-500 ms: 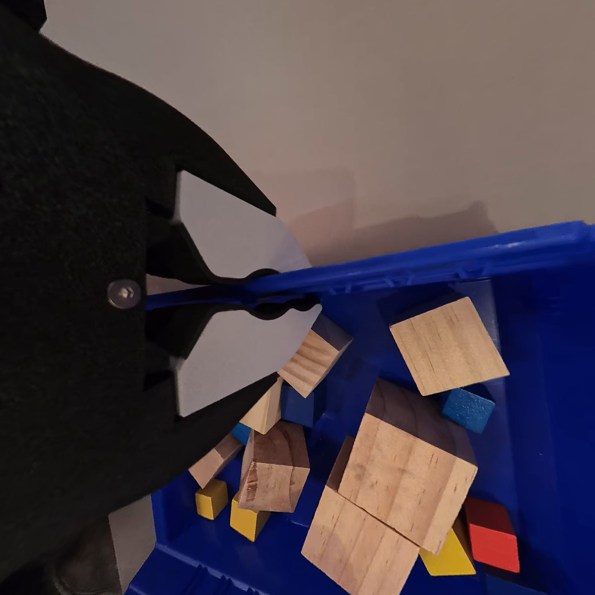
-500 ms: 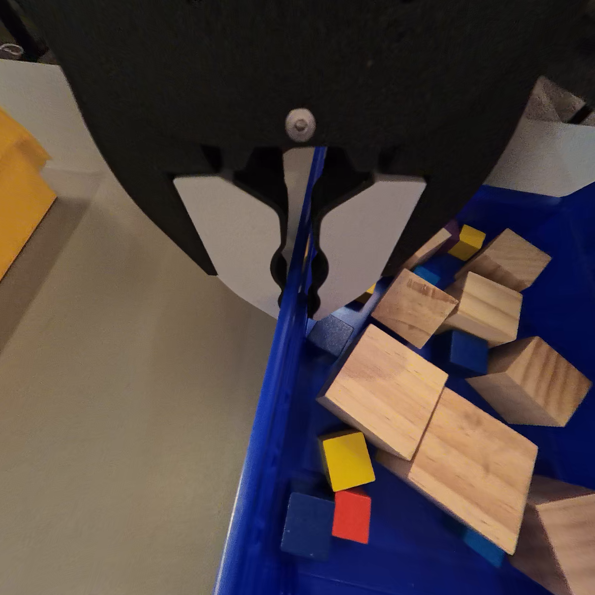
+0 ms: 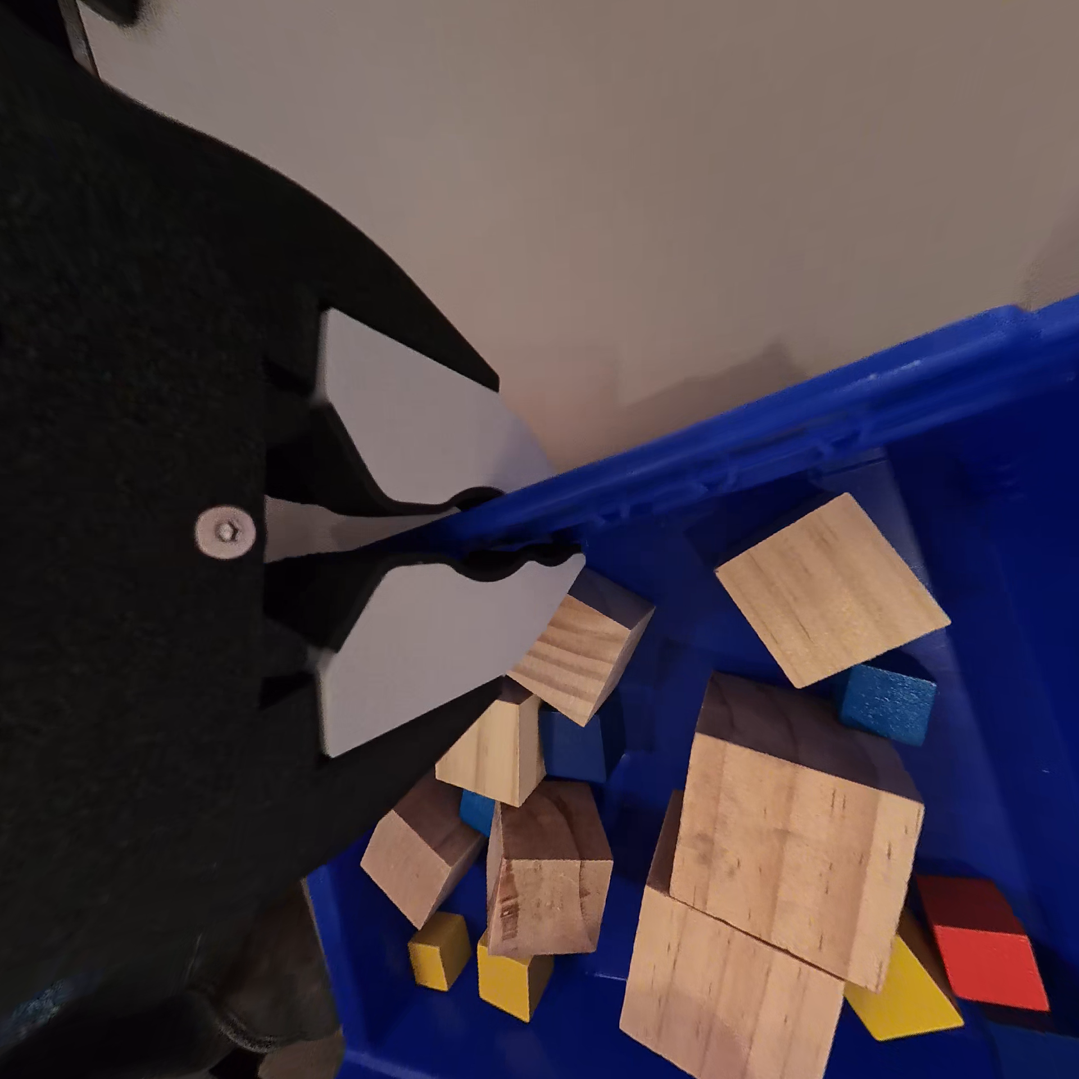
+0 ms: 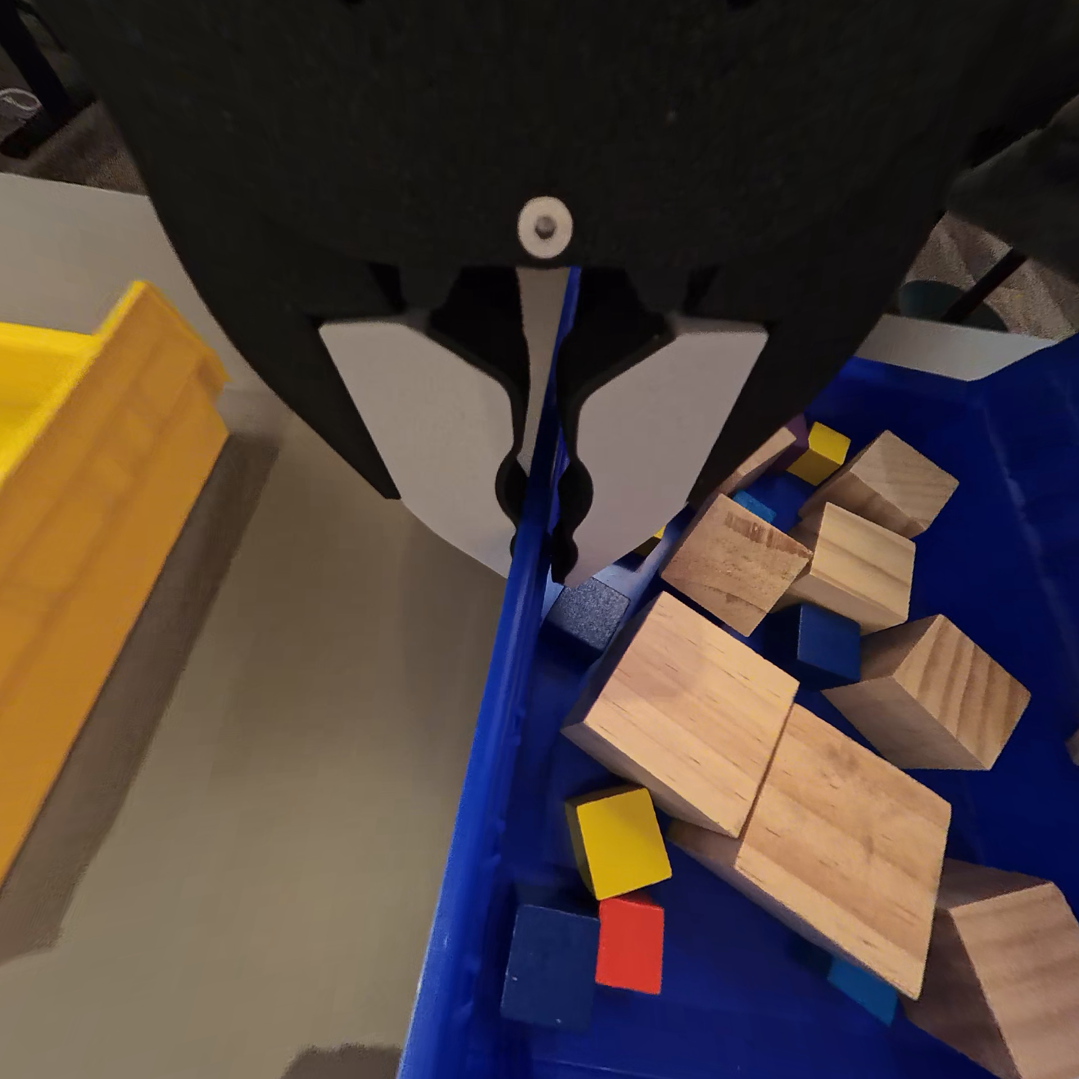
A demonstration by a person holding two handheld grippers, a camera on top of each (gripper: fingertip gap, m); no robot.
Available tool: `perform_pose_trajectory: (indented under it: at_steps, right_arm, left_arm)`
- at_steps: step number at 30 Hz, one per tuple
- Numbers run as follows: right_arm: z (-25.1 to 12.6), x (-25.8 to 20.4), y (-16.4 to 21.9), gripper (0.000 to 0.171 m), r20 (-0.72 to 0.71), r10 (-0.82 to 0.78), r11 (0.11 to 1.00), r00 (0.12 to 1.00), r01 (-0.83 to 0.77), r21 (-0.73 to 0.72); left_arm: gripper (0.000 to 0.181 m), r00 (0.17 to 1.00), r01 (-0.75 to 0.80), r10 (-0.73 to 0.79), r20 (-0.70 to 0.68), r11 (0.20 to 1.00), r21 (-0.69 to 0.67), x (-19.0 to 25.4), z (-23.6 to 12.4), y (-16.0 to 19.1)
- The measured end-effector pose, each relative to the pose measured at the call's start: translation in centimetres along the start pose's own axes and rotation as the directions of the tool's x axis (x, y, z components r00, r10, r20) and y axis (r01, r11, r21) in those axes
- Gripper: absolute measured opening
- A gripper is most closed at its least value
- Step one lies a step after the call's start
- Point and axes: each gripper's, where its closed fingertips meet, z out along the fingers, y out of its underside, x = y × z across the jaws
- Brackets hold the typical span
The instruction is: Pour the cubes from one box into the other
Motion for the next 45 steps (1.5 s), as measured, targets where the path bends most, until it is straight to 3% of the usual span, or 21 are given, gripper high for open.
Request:
perform_pose_trajectory:
  at_steps: [8,15,21,29,37,45]
  right_arm:
    - [-9.4,8.8,-0.2,0.006,0.020,0.063,0.993,0.998,-0.065,0.103]
    - [-13.8,20.3,-0.2,0.006,-0.017,0.180,0.958,0.984,-0.171,0.232]
    - [-13.0,28.7,-2.2,0.006,0.014,0.268,0.909,0.963,-0.257,0.329]
    - [-8.8,34.3,-5.8,0.007,0.123,0.342,0.824,0.932,-0.360,0.437]
    - [-7.8,37.9,-6.8,0.006,0.190,0.416,0.724,0.889,-0.450,0.522]
    - [-7.2,39.2,-7.8,0.006,0.256,0.467,0.596,0.847,-0.515,0.616]
  left_arm:
    - [0.007,0.988,-0.152,0.151,0.014,0.985,0.085,9.7,-7.6,-5.8]
    - [0.007,0.964,-0.265,0.259,0.055,0.951,0.157,21.0,-9.6,-12.6]
    - [0.007,0.943,-0.332,0.318,0.100,0.925,0.183,27.8,-7.8,-19.4]
    - [0.006,0.882,-0.447,0.399,0.252,0.876,0.179,31.5,-5.0,-27.3]
    - [0.006,0.809,-0.559,0.461,0.364,0.796,0.233,35.6,-4.8,-32.1]
    - [0.006,0.764,-0.626,0.456,0.456,0.696,0.353,37.2,-5.6,-33.9]
